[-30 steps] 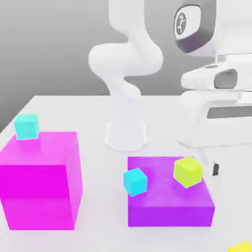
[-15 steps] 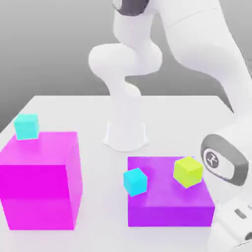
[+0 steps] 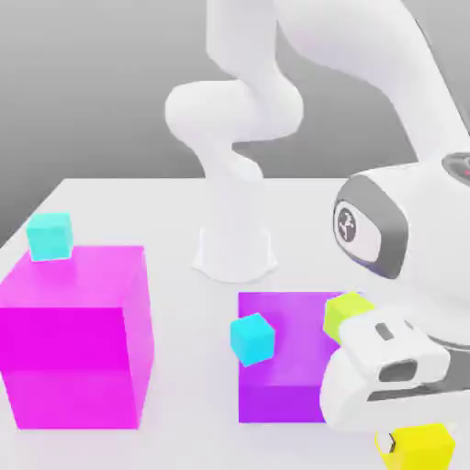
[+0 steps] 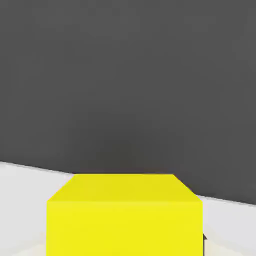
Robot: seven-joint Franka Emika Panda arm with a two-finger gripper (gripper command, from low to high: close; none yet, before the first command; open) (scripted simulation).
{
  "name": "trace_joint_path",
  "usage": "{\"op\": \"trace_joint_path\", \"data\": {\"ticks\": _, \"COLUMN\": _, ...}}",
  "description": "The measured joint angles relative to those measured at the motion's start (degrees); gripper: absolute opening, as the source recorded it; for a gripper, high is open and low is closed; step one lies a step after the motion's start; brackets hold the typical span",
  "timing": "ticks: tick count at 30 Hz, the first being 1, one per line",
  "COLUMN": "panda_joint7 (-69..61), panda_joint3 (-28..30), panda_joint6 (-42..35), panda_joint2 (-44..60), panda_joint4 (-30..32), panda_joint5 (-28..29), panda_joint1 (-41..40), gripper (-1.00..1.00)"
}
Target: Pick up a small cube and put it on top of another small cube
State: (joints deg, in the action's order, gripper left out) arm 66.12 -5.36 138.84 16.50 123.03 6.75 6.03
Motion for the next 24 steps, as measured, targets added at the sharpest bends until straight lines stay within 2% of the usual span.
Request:
{"op": "trace_joint_path", "data": {"ticks": 4, "panda_joint7": 9.54, "panda_joint3": 5.60, "panda_joint6": -4.35, "panda_joint2": -7.91, "panda_joint4": 3.56, "panda_joint5": -1.17, "panda_joint1": -3.71, "gripper": -1.00}}
{"op": "trace_joint_path", "data": {"ticks": 7, "panda_joint7": 17.80, "panda_joint3": 8.70, "panda_joint6": -7.81, "panda_joint2": -14.12, "panda_joint4": 6.32, "panda_joint5": -1.11, "panda_joint1": -9.54, "gripper": -1.00}}
{"op": "trace_joint_path", "data": {"ticks": 20, "panda_joint7": 54.17, "panda_joint3": 16.31, "panda_joint6": -22.50, "panda_joint2": -41.70, "panda_joint4": 18.26, "panda_joint5": -0.64, "panda_joint1": -30.64, "gripper": -1.00}}
{"op": "trace_joint_path", "data": {"ticks": 22, "panda_joint7": 57.53, "panda_joint3": 17.04, "panda_joint6": -21.82, "panda_joint2": -43.56, "panda_joint4": 20.60, "panda_joint5": -0.66, "panda_joint1": -32.76, "gripper": -1.00}}
{"op": "trace_joint_path", "data": {"ticks": 24, "panda_joint7": 58.27, "panda_joint3": 17.42, "panda_joint6": -17.86, "panda_joint2": -42.54, "panda_joint4": 23.52, "panda_joint5": -0.63, "panda_joint1": -33.44, "gripper": -1.00}}
